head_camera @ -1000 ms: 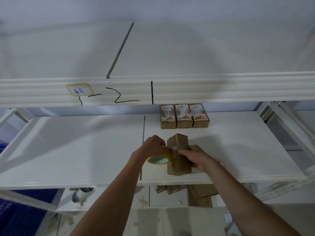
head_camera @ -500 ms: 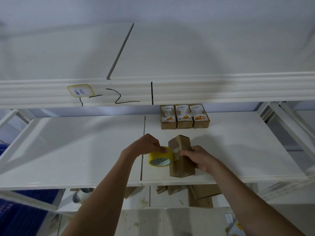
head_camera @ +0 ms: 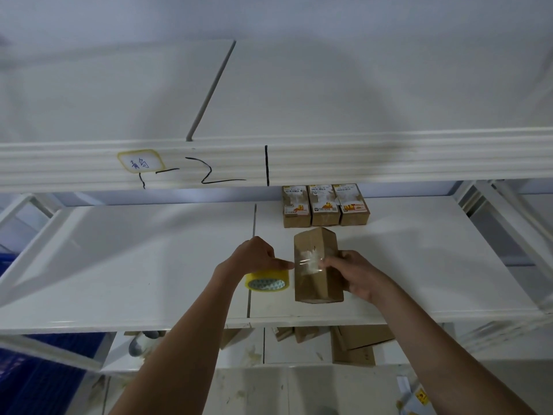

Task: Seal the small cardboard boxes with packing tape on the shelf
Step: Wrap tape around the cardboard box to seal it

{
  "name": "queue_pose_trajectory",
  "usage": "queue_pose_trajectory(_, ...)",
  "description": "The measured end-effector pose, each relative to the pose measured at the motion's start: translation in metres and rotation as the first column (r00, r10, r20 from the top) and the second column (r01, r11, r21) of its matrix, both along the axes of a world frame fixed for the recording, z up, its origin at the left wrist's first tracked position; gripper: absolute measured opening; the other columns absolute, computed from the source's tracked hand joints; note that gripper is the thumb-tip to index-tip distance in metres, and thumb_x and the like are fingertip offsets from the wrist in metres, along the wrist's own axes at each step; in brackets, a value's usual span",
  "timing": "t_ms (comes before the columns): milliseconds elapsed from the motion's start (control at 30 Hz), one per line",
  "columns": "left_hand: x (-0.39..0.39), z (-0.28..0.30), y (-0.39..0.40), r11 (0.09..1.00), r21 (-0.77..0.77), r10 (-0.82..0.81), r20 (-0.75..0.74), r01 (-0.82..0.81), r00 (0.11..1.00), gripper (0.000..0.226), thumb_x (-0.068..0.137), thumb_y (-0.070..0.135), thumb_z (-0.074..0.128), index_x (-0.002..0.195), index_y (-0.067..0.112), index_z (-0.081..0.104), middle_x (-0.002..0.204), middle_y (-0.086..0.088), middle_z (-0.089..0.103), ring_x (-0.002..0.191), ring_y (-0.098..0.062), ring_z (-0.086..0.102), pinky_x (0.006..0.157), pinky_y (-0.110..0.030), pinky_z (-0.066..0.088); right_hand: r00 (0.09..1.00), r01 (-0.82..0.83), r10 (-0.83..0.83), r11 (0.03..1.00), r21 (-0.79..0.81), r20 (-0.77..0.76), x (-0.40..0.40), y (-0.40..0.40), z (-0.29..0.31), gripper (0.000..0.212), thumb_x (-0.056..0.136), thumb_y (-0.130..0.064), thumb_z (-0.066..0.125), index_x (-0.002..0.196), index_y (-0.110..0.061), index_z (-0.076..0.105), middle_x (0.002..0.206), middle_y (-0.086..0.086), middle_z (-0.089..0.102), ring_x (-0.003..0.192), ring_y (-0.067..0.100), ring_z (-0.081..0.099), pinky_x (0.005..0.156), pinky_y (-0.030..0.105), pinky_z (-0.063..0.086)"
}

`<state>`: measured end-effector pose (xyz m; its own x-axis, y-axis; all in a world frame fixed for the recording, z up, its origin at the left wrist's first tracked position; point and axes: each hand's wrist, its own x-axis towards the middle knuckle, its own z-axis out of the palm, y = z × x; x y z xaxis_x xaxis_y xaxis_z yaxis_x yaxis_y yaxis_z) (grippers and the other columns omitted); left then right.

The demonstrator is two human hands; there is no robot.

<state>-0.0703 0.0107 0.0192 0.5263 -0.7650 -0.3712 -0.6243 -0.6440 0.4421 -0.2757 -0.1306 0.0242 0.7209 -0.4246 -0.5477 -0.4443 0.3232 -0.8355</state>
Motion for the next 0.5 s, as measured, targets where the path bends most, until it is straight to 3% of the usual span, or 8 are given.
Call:
queue_pose_trajectory(100, -0.002, 0.0, -0.002, 1.0, -0.002, -0.004, -0.021, 0.004, 1.0, 0.059, 0.076, 0.068, 0.07, 0.093, 0.012, 0.074, 0.085, 0.001, 0.068, 0.082, -0.015, 0.067, 0.07, -0.021, 0.049, 0.999, 0.017, -0.018, 0.999, 0.044, 0.031, 0.002, 0.003, -0.002, 0.042, 0.088, -0.016, 0.069, 0.127, -0.005, 0.059, 0.118, 0.018, 0.069, 0.111, 0.032, 0.064, 0.079, 0.036, 0.057)
queue_pose_trajectory(233, -0.003, 0.0, -0.007, 1.0, 0.011, -0.017, -0.045, 0.018, 0.999, 0.06, 0.076, 0.068, 0.07, 0.096, 0.011, 0.075, 0.089, -0.002, 0.07, 0.083, -0.016, 0.067, 0.072, -0.023, 0.051, 0.996, 0.055, -0.061, 0.993, 0.101, 0.061, -0.003, 0.006, -0.004, 0.041, 0.088, -0.021, 0.066, 0.128, -0.01, 0.06, 0.12, 0.016, 0.067, 0.114, 0.032, 0.061, 0.086, 0.038, 0.055)
queue_pose_trajectory(367, -0.006, 0.001, -0.013, 1.0, -0.019, -0.023, -0.031, 0.022, 0.999, 0.064, 0.074, 0.071, 0.069, 0.09, 0.01, 0.074, 0.083, -0.003, 0.068, 0.075, -0.015, 0.063, 0.072, -0.026, 0.051, 0.983, 0.119, -0.144, 0.971, 0.205, 0.113, -0.002, 0.01, -0.007, 0.049, 0.082, -0.032, 0.073, 0.127, -0.017, 0.062, 0.119, 0.011, 0.069, 0.11, 0.027, 0.064, 0.086, 0.038, 0.054)
queue_pose_trajectory(433, -0.006, 0.003, -0.015, 0.999, -0.009, -0.043, -0.026, 0.043, 0.999, 0.064, 0.073, 0.072, 0.069, 0.087, 0.01, 0.074, 0.079, -0.002, 0.066, 0.075, -0.016, 0.062, 0.072, -0.027, 0.05, 0.981, 0.139, -0.16, 0.975, 0.175, 0.108, 0.004, 0.015, -0.006, 0.056, 0.078, -0.041, 0.08, 0.127, -0.022, 0.062, 0.119, 0.006, 0.072, 0.112, 0.026, 0.067, 0.094, 0.043, 0.055)
queue_pose_trajectory(500, -0.006, 0.004, -0.016, 0.998, 0.021, -0.061, 0.0, 0.061, 0.998, 0.06, 0.069, 0.076, 0.07, 0.082, 0.017, 0.072, 0.082, -0.001, 0.068, 0.08, -0.018, 0.066, 0.078, -0.032, 0.056, 0.985, 0.142, -0.149, 0.987, 0.078, 0.089, 0.008, 0.019, -0.004, 0.058, 0.072, -0.037, 0.086, 0.124, -0.022, 0.062, 0.112, 0.003, 0.075, 0.106, 0.023, 0.071, 0.09, 0.042, 0.057)
